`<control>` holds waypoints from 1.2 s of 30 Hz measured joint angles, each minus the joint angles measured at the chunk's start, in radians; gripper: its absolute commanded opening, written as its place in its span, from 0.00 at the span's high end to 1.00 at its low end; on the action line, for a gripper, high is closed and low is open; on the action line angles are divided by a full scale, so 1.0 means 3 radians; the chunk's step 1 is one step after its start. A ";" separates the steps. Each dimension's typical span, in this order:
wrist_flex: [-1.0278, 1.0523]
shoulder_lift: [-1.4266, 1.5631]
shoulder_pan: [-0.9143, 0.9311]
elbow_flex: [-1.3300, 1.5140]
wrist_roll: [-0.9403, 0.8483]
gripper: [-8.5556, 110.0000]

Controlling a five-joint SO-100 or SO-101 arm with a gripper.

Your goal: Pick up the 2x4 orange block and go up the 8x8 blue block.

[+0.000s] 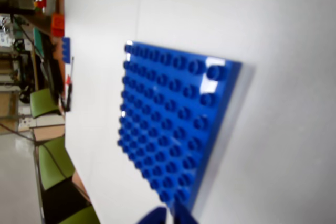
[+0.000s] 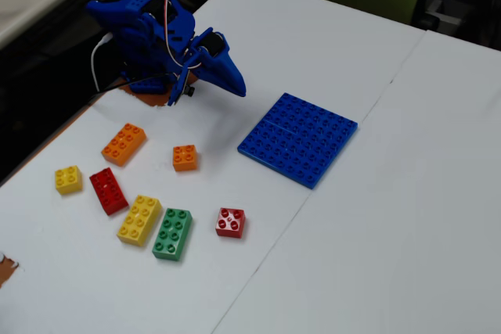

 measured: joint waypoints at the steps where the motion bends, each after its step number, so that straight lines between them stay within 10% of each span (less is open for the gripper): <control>1: 0.0000 0.0000 0.0000 0.0000 0.0000 0.93; 27: 0.0000 0.0000 0.0000 0.0000 -0.0077 0.89; 36: 0.0031 0.0000 0.0005 0.0000 -0.1948 0.93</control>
